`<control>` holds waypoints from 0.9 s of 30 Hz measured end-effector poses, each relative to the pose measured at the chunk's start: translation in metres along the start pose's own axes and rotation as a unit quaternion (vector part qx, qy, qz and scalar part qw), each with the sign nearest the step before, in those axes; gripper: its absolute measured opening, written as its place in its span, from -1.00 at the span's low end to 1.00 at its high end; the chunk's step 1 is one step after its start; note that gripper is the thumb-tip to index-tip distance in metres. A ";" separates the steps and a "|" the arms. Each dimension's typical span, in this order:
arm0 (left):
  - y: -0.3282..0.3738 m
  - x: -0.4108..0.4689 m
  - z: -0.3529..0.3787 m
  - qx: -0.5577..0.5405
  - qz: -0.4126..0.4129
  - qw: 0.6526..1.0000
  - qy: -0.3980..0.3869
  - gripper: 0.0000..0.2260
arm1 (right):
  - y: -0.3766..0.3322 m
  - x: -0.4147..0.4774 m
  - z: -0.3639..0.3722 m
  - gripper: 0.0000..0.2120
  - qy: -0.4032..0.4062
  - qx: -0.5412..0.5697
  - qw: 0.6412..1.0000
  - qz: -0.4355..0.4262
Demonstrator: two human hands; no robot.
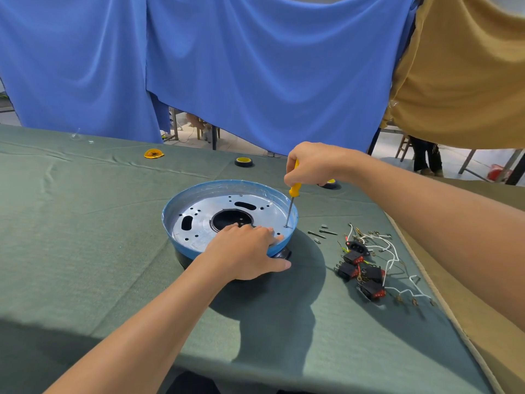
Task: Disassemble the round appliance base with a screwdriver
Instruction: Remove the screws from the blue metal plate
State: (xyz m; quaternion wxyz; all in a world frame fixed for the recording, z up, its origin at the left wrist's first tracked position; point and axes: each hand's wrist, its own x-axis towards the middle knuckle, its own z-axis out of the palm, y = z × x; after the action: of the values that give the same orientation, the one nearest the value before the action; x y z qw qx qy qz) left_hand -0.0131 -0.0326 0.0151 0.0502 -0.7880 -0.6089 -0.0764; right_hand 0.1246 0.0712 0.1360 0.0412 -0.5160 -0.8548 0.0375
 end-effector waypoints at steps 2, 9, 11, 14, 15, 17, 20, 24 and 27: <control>0.000 0.000 0.001 -0.002 -0.001 1.000 0.000 -0.43 | 0.000 0.000 0.000 -0.66 0.000 -0.014 1.000 0.009; -0.001 0.001 0.002 -0.001 -0.004 1.000 -0.002 -0.40 | 0.003 -0.002 0.000 -0.79 0.016 -0.004 1.000 0.009; -0.001 0.002 0.001 0.002 -0.004 1.000 -0.003 -0.40 | 0.002 -0.004 -0.002 -0.85 -0.002 0.008 1.000 0.013; -0.001 0.001 0.001 0.003 -0.006 1.000 -0.004 -0.41 | 0.001 -0.003 -0.002 -0.67 -0.008 -0.018 1.000 0.020; -0.001 0.001 0.002 0.000 -0.006 1.000 -0.003 -0.43 | 0.001 -0.002 -0.002 -0.59 0.002 -0.034 0.999 0.021; -0.001 0.000 0.002 -0.004 -0.006 1.000 0.001 -0.46 | 0.002 0.000 0.000 -0.56 0.023 -0.040 0.999 0.014; -0.001 0.000 0.001 -0.004 -0.006 1.000 0.003 -0.48 | 0.002 0.001 0.000 -0.79 0.022 -0.001 1.000 0.003; -0.001 0.000 0.001 -0.006 -0.006 1.000 0.003 -0.47 | 0.000 0.002 0.000 -0.70 -0.001 0.017 1.000 0.013; -0.001 0.000 0.002 -0.007 -0.010 1.000 0.004 -0.45 | 0.001 0.003 0.003 -0.53 0.030 -0.005 0.999 0.016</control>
State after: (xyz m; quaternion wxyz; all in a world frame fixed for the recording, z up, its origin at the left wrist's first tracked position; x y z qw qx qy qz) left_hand -0.0142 -0.0315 0.0130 0.0462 -0.7820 -0.6158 -0.0844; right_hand 0.1239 0.0744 0.1333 0.0638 -0.5307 -0.8450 0.0184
